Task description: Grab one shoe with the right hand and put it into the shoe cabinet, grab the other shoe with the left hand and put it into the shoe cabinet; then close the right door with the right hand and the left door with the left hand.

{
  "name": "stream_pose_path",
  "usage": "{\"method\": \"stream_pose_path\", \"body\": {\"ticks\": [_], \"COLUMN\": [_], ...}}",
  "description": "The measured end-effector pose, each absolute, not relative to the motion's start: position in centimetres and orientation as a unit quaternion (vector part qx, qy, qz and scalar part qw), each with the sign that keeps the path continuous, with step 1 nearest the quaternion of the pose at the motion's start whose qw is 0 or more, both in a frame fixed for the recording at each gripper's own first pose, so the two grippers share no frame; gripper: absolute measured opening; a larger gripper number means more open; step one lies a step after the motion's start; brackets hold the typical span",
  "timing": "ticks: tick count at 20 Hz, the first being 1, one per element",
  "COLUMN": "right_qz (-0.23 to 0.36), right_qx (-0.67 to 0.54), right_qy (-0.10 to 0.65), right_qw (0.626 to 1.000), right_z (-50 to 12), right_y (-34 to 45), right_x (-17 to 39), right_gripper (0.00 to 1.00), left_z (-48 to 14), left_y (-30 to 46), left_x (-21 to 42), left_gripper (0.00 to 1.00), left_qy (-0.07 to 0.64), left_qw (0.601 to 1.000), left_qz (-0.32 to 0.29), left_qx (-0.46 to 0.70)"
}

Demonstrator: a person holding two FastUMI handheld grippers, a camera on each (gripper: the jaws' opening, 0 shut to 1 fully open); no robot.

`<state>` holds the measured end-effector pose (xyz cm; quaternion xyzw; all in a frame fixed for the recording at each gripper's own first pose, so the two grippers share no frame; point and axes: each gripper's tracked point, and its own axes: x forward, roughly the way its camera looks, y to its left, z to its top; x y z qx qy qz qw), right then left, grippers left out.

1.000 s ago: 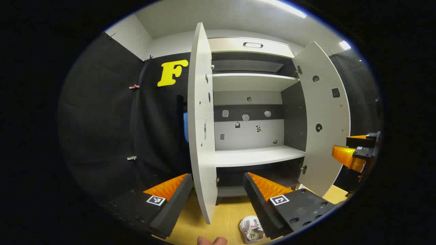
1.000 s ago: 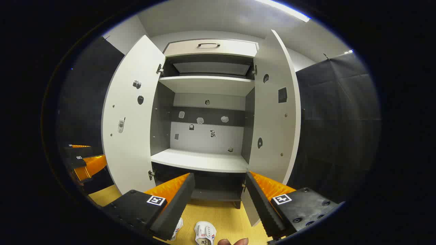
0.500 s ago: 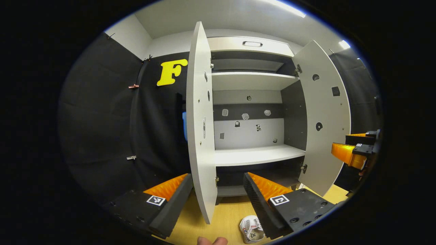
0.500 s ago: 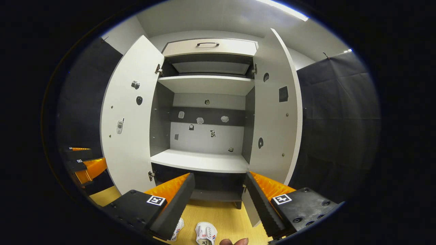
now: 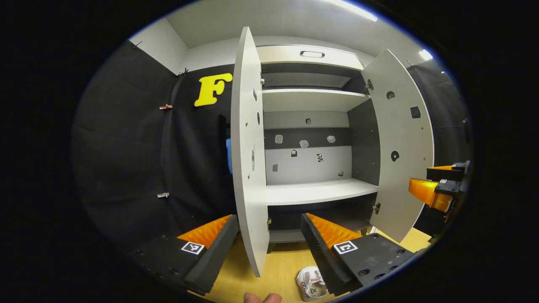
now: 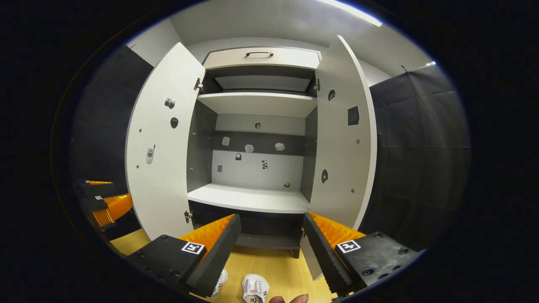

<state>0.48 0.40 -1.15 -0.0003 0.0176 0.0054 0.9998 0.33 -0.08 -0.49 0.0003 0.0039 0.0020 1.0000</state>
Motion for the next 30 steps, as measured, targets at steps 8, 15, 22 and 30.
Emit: {"method": "stream_pose_path", "body": {"ticks": [8,15,22,30], "right_qz": [0.044,0.072,0.062,0.034], "right_qx": [0.029,0.04,0.067,0.087], "right_qy": [0.167,0.306,0.408,0.413], "right_qw": [0.985,0.948,0.909,0.906], "right_z": [-12.7,-26.1,-37.2,-43.0], "right_y": [3.2,5.4,6.7,7.1], "right_x": [-1.3,-4.4,-5.7,-2.2], "right_gripper": [0.98,0.92,0.41,0.39], "left_z": [-1.6,-3.7,-6.1,-8.1], "left_y": [-0.1,0.6,1.8,2.9], "left_x": [0.4,-0.6,-1.0,-1.0], "left_gripper": [0.95,0.95,0.95,0.95], "left_qy": [0.011,0.029,0.051,0.07], "left_qw": [1.0,0.999,0.998,0.996], "left_qz": [0.011,0.024,0.039,0.05], "left_qx": [0.0,0.005,0.009,0.02]}}
